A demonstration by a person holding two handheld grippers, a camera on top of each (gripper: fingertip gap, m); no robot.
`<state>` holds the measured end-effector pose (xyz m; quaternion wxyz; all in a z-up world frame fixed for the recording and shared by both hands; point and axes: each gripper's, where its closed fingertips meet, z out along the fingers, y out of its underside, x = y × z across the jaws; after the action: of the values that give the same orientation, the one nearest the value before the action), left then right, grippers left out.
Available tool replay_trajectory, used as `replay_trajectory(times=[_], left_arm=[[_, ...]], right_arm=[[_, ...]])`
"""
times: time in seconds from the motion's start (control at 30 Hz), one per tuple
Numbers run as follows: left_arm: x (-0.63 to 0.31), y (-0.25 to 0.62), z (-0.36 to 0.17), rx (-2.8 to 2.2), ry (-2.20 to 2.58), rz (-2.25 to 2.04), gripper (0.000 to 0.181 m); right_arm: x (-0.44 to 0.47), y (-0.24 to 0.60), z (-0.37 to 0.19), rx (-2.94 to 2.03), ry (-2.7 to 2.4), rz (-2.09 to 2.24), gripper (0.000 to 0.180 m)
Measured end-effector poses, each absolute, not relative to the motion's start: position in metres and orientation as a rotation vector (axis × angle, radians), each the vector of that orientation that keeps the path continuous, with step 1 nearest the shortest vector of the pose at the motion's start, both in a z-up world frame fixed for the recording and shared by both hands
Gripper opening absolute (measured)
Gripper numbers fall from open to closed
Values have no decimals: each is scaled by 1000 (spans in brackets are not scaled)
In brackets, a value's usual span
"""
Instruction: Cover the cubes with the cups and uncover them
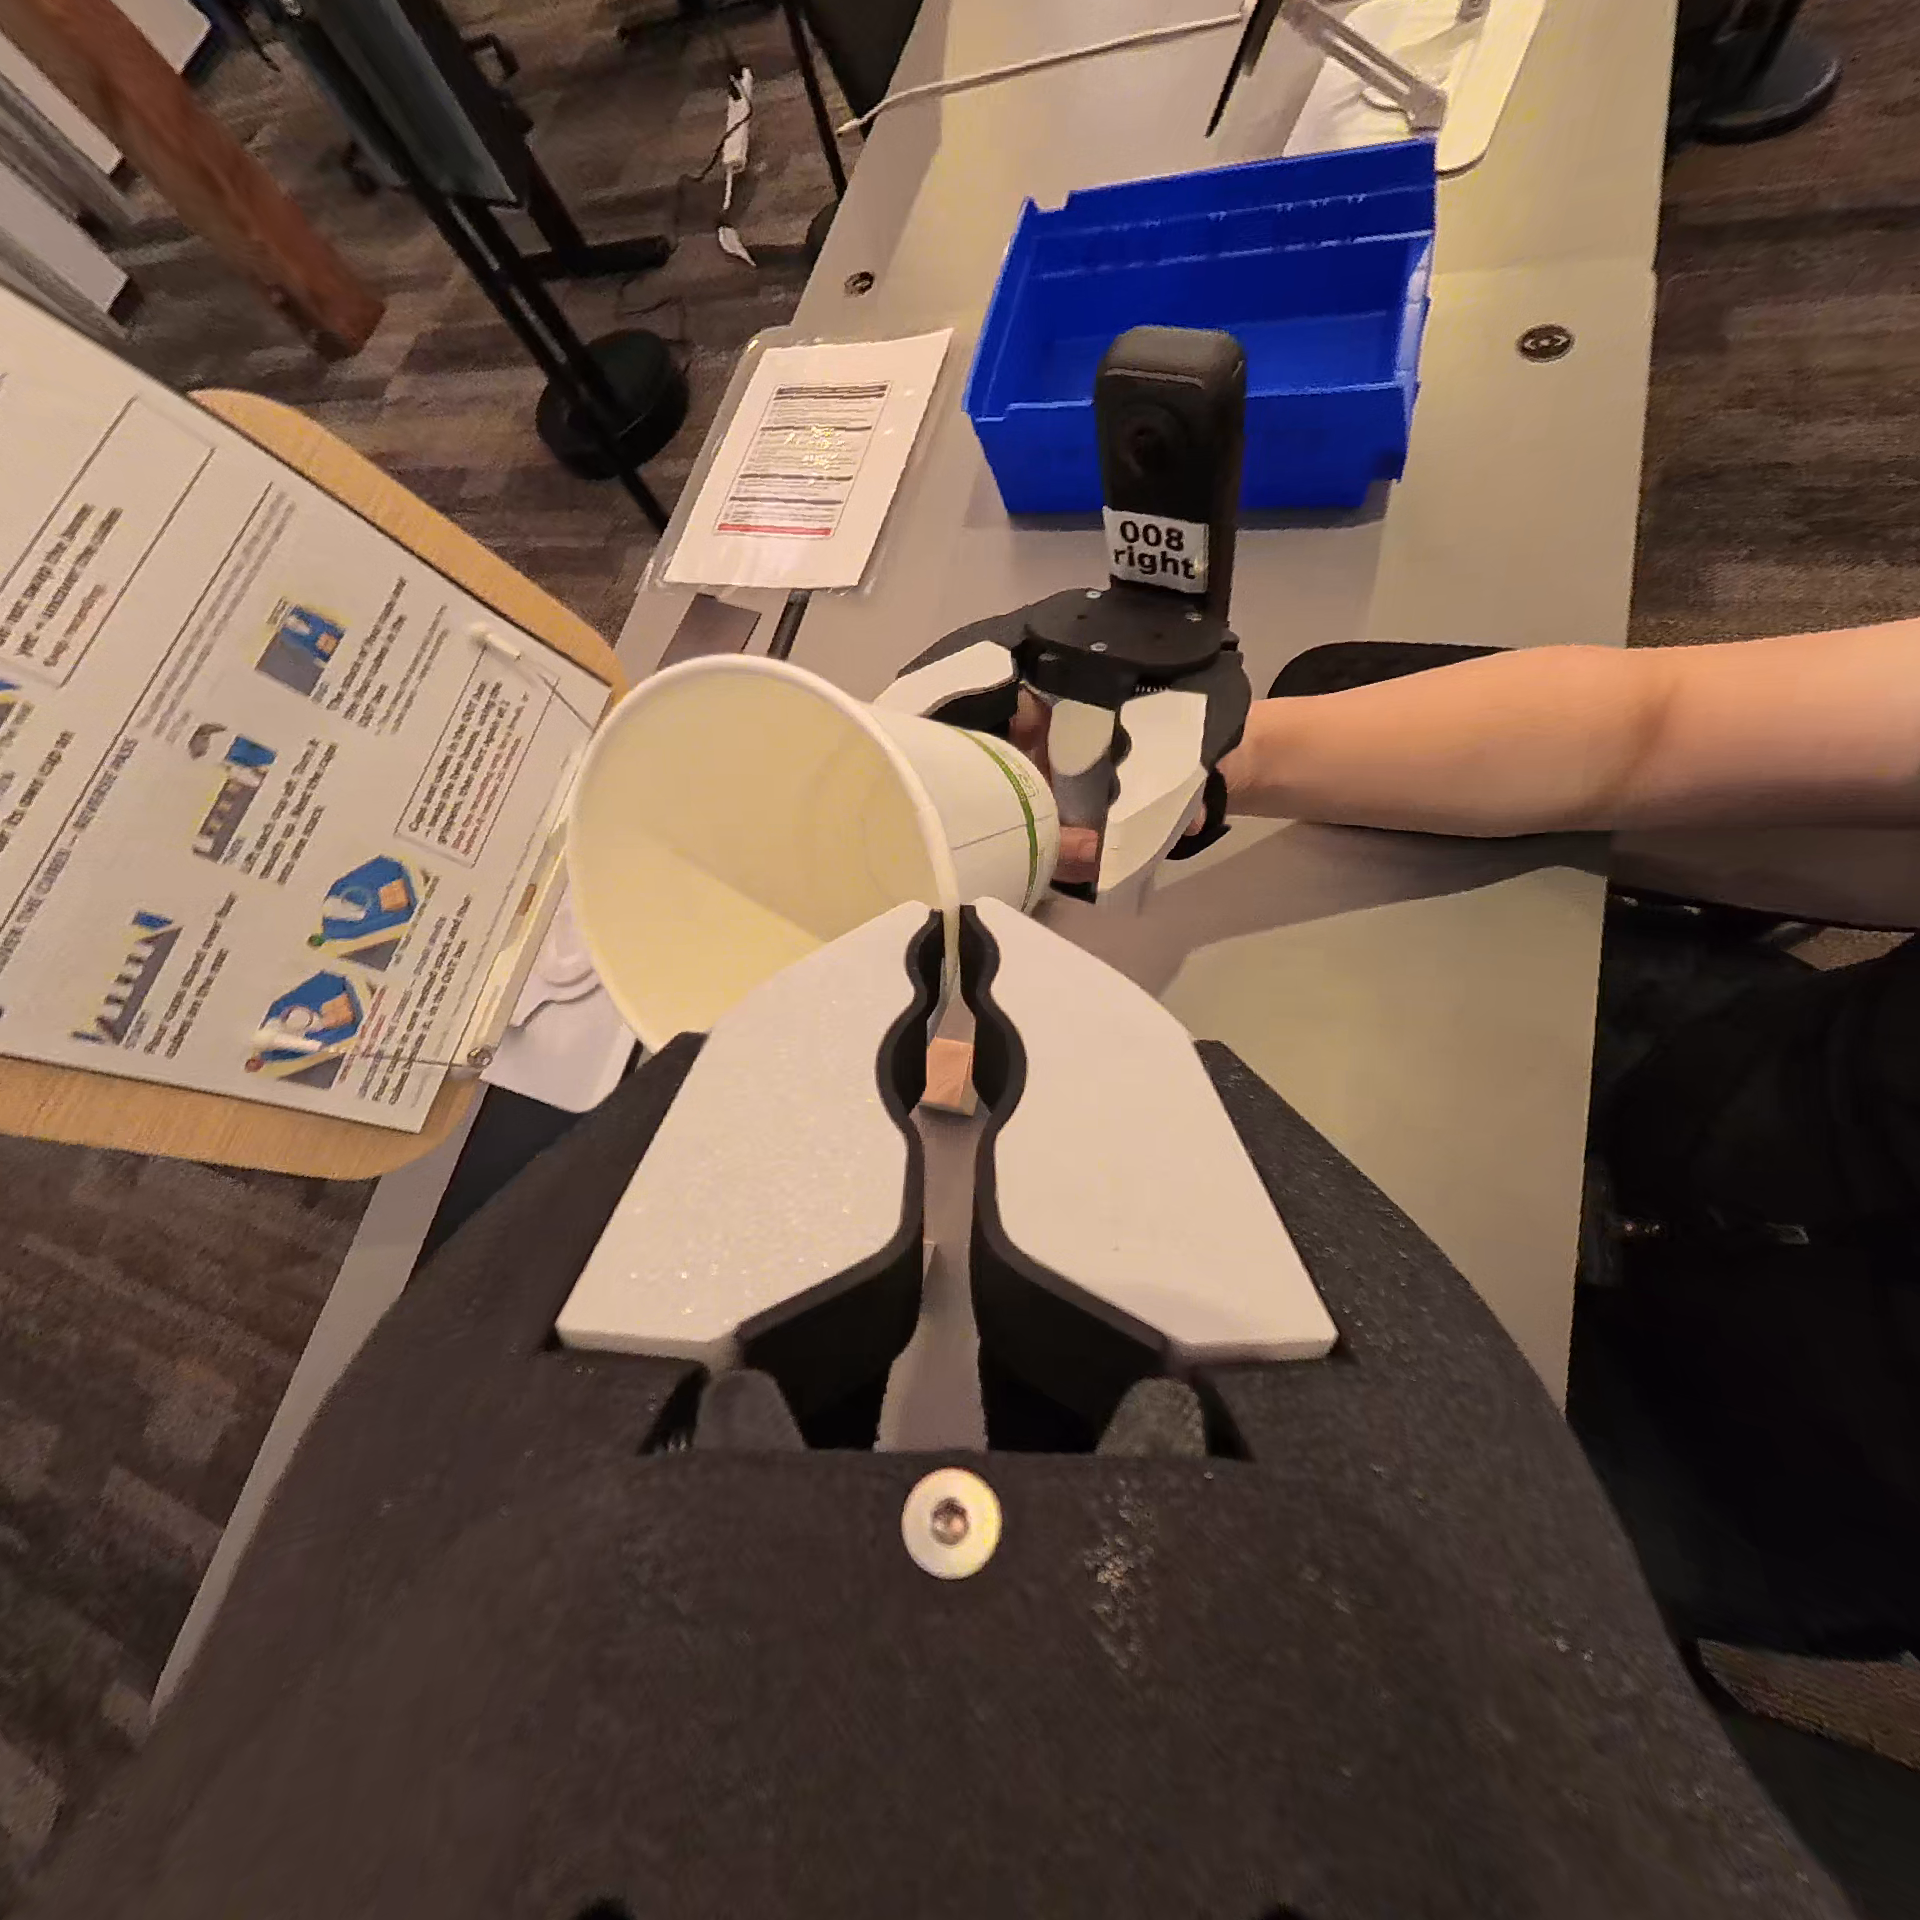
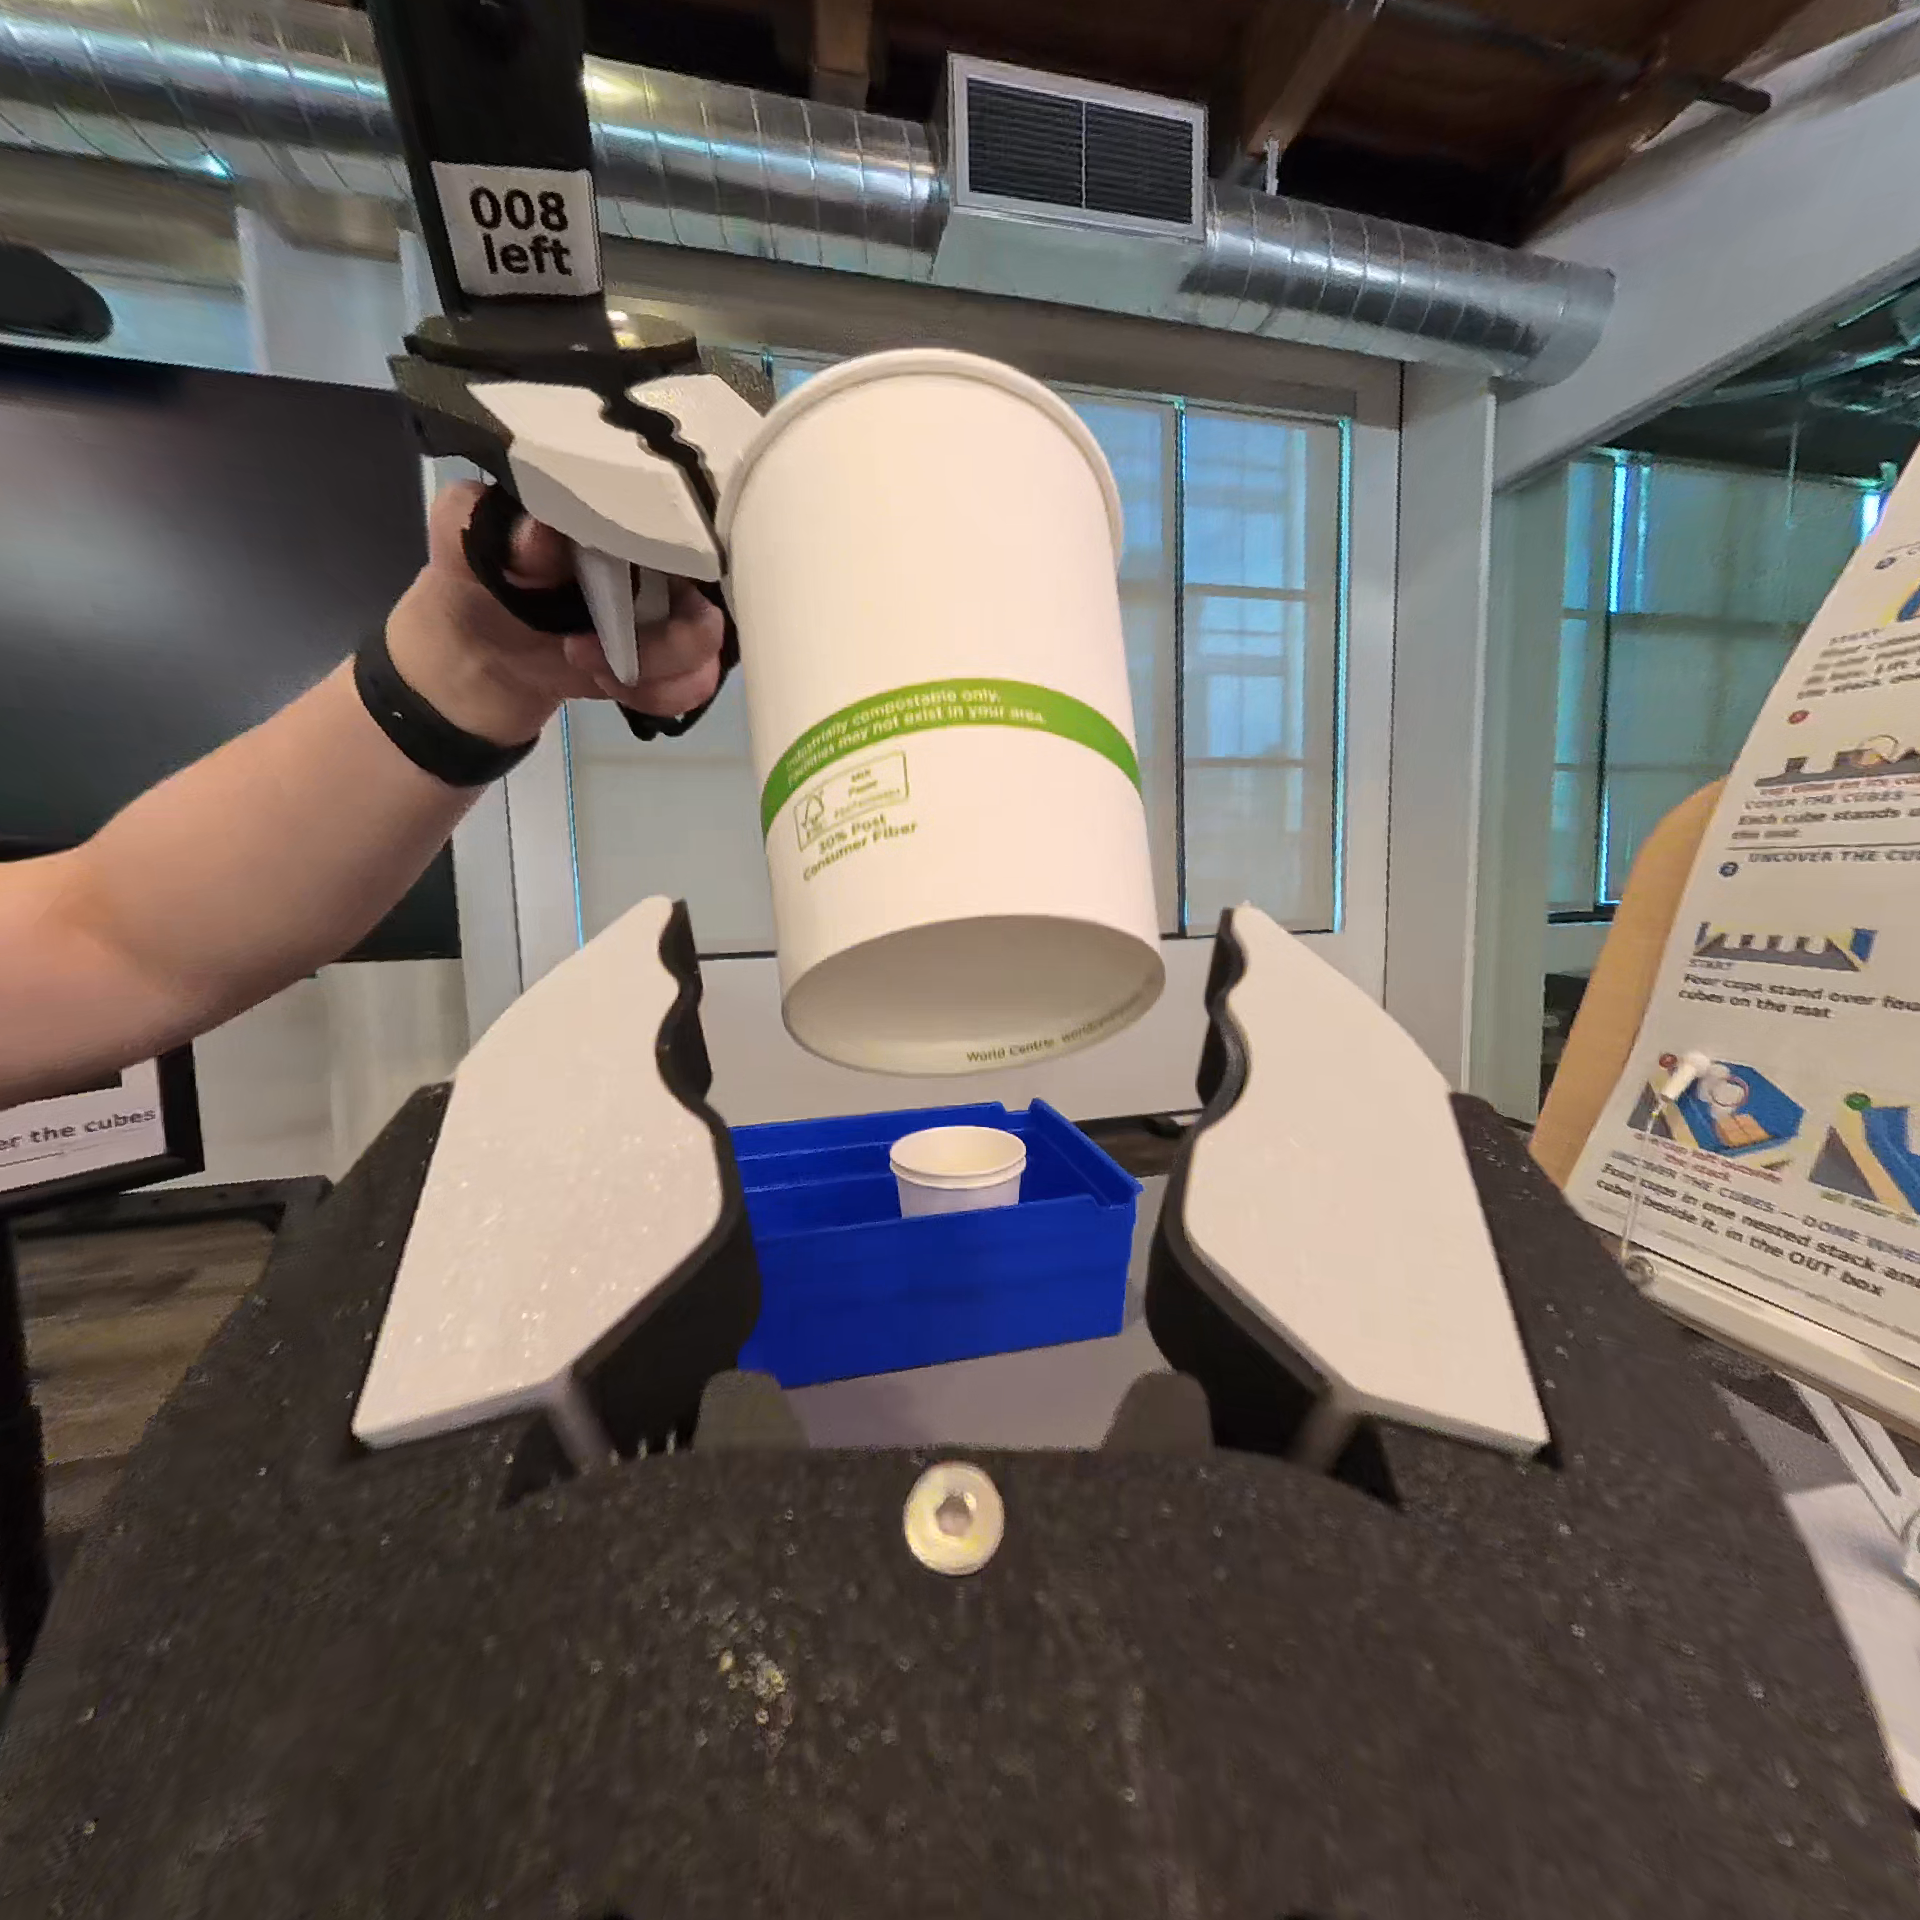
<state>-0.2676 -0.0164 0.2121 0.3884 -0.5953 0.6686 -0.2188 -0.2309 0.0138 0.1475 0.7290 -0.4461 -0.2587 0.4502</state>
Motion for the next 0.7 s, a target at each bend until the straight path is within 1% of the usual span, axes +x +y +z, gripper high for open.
replay_trajectory(times=[0.13, 0.27, 0.63, 0.67, 0.7], left_arm=[[-259, -25, 212, -1488, 1716, -601, 3], [-256, -31, 213, -1472, 1721, -634, 3], [-260, -32, 207, -1483, 1728, -633, 3], [-260, -30, 206, -1485, 1720, -614, 7], [-261, -27, 204, -1486, 1713, -589, 19]], right_arm=[[-235, 8, 151, -968, -596, 958, 92], [-232, 6, 156, -941, -557, 997, 85], [-229, 5, 157, -956, -571, 986, 84], [-228, 4, 159, -951, -570, 991, 85], [-226, 4, 160, -948, -571, 999, 84]])
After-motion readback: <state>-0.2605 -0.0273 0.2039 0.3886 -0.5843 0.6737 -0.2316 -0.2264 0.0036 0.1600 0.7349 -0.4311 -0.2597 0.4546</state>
